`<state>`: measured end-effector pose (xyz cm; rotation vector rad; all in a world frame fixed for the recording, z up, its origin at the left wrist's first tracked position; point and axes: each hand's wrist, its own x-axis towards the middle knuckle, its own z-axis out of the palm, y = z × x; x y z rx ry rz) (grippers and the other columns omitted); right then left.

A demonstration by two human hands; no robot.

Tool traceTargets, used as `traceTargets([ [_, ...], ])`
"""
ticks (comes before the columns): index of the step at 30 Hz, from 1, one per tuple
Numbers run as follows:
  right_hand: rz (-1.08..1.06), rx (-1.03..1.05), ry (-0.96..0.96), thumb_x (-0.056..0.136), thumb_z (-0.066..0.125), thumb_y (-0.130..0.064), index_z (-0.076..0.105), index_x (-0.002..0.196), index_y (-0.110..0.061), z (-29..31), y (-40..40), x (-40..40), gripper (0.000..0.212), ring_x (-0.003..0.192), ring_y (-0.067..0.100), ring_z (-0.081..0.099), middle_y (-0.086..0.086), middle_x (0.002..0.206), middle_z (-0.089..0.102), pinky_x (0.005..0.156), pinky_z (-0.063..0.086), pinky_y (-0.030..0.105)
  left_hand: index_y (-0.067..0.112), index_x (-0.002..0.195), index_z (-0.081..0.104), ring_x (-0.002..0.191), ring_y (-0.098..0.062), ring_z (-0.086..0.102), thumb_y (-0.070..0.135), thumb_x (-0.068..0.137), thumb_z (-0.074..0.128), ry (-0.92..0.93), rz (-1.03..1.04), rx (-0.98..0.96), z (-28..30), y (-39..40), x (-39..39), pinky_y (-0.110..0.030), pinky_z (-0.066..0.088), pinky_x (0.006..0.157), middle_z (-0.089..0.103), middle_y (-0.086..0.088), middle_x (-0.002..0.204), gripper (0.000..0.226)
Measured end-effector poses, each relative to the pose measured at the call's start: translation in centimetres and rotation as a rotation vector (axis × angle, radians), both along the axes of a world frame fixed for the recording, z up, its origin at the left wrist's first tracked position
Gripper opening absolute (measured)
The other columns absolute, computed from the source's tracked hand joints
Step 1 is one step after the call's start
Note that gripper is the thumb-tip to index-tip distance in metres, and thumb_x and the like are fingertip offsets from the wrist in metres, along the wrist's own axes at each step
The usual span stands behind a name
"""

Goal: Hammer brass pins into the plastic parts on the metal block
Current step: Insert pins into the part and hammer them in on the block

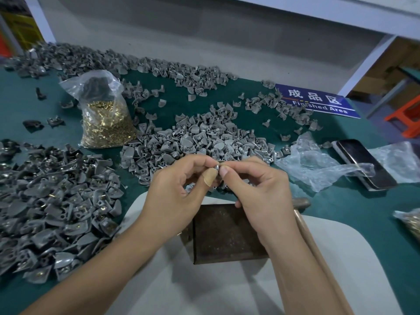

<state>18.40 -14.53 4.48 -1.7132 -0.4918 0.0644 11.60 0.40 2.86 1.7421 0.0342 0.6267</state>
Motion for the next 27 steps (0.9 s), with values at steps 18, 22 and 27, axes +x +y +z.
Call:
traceTargets([
  [18, -0.040, -0.134, -0.079, 0.091, 0.077, -0.019, 0.078, 0.088, -0.039, 1.4, -1.3, -0.8, 0.020, 0.083, 0.003, 0.069, -0.022, 0.083, 0.072, 0.059, 0.050, 0.017, 0.031, 0.101, 0.069, 0.084, -0.011, 0.073, 0.031, 0.092, 0.071, 0.059, -0.084, -0.116, 0.0, -0.8, 0.2, -0.026, 0.060, 0.077, 0.077, 0.009, 0.093, 0.009],
  [22, -0.104, -0.140, -0.114, 0.092, 0.076, -0.021, 0.081, 0.102, -0.030, 1.5, -2.7, -2.1, 0.014, 0.089, 0.003, 0.069, -0.016, 0.092, 0.076, 0.075, 0.051, 0.014, 0.029, 0.101, 0.069, 0.089, -0.015, 0.073, 0.027, 0.094, 0.070, 0.039, -0.118, -0.049, 0.0, -1.7, -0.2, -0.027, 0.058, 0.082, 0.075, 0.008, 0.092, 0.008],
  [27, -0.451, -0.375, -0.123, 0.098, 0.065, -0.035, 0.071, 0.095, -0.037, 1.1, -7.8, -3.2, 0.007, 0.081, 0.007, 0.064, -0.012, 0.091, 0.072, 0.071, 0.049, 0.029, 0.035, 0.094, 0.069, 0.095, -0.008, 0.066, 0.032, 0.093, 0.071, 0.118, -0.220, 0.211, -0.2, -2.0, -0.5, -0.019, 0.049, 0.085, 0.070, 0.015, 0.094, 0.004],
])
